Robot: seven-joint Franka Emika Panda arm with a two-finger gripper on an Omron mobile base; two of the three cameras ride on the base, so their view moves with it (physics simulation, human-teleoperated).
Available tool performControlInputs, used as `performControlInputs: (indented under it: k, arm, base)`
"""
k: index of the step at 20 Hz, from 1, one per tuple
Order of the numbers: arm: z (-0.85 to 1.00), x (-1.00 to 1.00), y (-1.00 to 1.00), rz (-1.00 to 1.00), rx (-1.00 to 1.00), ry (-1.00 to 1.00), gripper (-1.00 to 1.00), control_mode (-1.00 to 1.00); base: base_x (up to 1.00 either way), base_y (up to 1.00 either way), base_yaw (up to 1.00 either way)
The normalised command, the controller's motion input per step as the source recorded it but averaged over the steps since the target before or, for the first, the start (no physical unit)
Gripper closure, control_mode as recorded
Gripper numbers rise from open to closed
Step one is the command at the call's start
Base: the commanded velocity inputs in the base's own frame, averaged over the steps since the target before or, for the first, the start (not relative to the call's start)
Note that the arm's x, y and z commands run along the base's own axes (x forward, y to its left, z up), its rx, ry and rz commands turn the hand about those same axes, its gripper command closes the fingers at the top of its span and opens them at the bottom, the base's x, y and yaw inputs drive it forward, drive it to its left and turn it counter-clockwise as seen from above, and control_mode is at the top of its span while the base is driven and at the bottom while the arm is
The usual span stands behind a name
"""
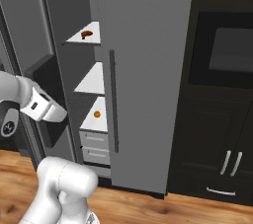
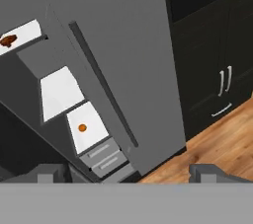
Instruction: There's a chicken drumstick in the fridge that needs to be moved to the freezer for freezing. Pick up the chicken drumstick from the fridge, place it on any shelf in the freezer, and close the fridge and freezer doors when done.
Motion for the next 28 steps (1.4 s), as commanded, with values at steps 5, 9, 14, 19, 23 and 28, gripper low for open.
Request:
performControlInputs:
  k: [5, 9, 14, 19, 23, 28]
  arm:
    - [0.0, -0.43, 1.0, 0.0, -0.05, 0.0, -1.0, -1.0]
    - [0.0, -0.2, 1.0, 0.0, -0.03, 0.0, -1.0, -1.0]
    - [0.0, -0.17, 1.0, 0.0, -0.03, -0.05, -1.0, -1.0]
    - [-0.04, -0.01, 1.0, 0.0, -0.06, -0.15, -1.0, -1.0]
    - [-0.14, 0.0, 1.0, 0.0, -0.05, -0.23, -1.0, -1.0]
    - [-0.3, 0.2, 1.0, -0.04, -0.03, -0.15, -1.0, -1.0]
  base:
    - [0.0, 0.0, 0.0]
    - [0.0, 0.0, 0.0]
    - [0.0, 0.0, 0.0]
    - [0.0, 0.0, 0.0]
    - [0.0, 0.0, 0.0]
    - [0.0, 0.0, 0.0]
